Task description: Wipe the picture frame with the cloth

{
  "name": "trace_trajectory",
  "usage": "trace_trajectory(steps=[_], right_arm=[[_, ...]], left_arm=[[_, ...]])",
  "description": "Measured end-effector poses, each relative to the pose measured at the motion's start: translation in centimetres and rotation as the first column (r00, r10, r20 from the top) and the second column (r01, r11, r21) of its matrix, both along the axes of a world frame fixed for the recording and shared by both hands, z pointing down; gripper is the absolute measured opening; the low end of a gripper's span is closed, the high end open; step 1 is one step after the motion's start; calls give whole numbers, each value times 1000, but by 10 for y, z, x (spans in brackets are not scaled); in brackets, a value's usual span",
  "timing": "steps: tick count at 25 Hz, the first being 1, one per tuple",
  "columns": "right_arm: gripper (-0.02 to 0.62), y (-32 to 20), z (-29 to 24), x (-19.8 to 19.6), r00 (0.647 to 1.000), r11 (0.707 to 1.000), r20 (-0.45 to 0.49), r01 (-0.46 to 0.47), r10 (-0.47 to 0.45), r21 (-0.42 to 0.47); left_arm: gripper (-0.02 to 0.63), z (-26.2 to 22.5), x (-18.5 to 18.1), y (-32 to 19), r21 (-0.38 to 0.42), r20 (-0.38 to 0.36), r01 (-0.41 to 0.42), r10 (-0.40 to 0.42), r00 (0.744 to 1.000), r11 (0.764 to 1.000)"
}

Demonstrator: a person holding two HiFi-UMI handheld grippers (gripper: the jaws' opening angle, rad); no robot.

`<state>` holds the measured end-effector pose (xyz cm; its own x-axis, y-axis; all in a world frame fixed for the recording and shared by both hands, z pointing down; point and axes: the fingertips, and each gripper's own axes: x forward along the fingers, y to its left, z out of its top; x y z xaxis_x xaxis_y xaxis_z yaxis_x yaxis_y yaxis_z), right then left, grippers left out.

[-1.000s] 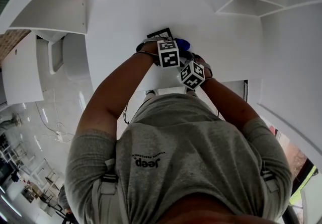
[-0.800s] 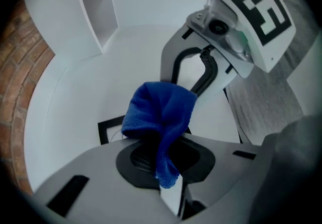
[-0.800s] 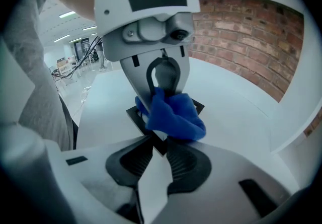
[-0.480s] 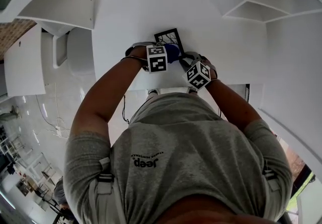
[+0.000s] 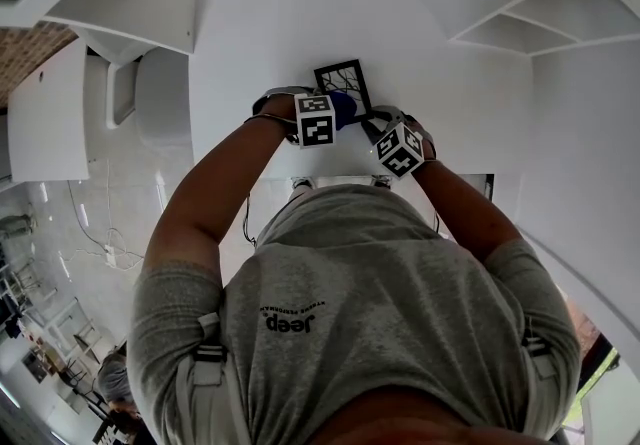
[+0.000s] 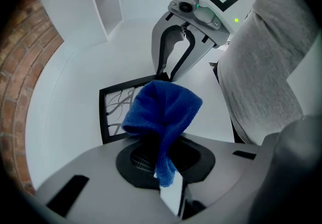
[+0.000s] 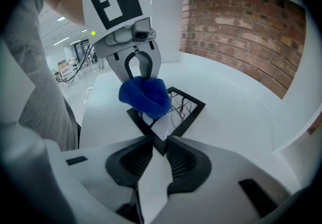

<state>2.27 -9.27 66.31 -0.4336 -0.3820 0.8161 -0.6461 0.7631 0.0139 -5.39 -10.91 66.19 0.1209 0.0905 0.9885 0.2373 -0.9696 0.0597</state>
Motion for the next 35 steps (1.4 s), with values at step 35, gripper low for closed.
trace_trajectory(steps=[35], right_arm=[[137,-85,6,-6,823,820,-60,552,-565,-154]], left_arm=[[60,-29,43,11,-8,-154,12,-13,988,1000]])
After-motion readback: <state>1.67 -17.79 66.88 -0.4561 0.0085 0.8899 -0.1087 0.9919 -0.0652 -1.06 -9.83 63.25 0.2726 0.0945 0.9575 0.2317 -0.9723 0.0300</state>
